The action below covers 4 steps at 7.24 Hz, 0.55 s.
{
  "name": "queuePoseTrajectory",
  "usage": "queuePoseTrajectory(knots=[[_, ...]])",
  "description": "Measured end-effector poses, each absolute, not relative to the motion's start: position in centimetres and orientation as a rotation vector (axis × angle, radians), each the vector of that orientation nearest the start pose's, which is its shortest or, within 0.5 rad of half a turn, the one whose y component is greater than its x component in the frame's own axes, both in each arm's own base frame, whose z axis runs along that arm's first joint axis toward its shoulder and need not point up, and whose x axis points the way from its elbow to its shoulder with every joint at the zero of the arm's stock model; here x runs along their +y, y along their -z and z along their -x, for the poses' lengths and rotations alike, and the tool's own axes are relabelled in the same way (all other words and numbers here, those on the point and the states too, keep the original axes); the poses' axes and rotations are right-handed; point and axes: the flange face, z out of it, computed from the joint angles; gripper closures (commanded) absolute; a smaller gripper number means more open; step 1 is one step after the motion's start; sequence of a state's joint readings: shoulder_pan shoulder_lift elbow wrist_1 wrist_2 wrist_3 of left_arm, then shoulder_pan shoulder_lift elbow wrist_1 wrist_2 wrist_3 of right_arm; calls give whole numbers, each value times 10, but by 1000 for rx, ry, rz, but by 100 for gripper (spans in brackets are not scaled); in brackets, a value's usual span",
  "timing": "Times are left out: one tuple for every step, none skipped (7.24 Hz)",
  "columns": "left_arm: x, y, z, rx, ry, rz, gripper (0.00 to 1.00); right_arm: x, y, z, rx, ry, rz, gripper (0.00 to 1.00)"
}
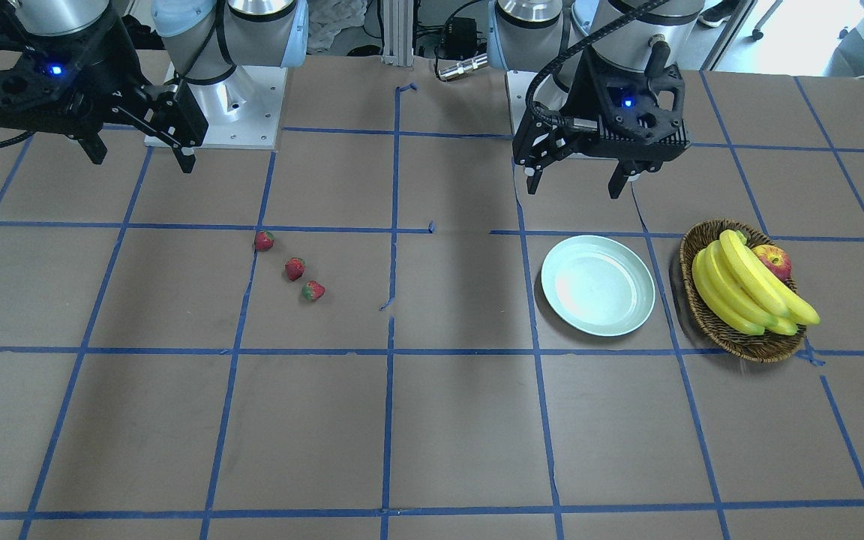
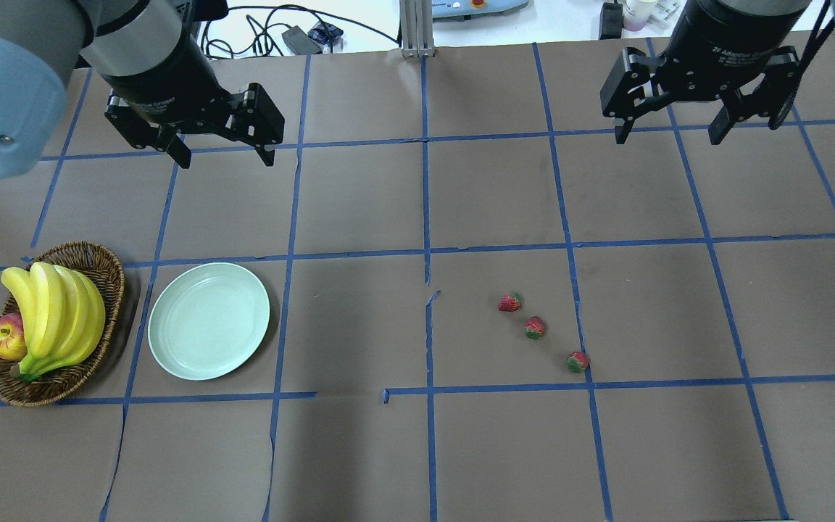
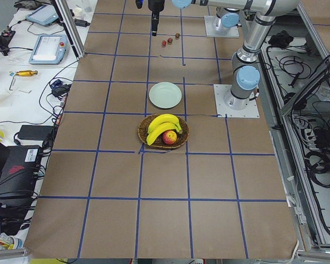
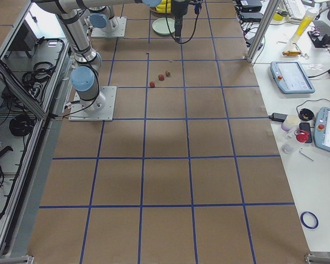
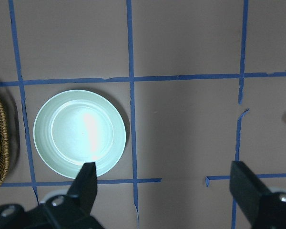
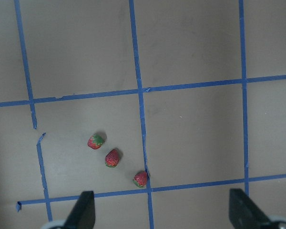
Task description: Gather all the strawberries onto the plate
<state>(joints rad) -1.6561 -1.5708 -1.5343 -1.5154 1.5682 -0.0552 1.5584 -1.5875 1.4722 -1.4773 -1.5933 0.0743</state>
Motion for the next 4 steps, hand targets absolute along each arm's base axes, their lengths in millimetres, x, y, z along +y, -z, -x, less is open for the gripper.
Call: queuePoseTrajectory(knots=[[-488, -511, 178, 3145, 156, -57, 0, -486, -535, -125, 3159, 35, -140, 0], [-488, -511, 180, 3145, 159, -61, 0, -486, -535, -125, 3157, 34, -141, 0], [-488, -510, 180, 3146, 159, -62, 0, -486, -535, -125, 3157, 34, -142, 0], [-487, -509, 180, 3146, 155, -62, 0, -486, -535, -125, 3156, 34, -144, 0]])
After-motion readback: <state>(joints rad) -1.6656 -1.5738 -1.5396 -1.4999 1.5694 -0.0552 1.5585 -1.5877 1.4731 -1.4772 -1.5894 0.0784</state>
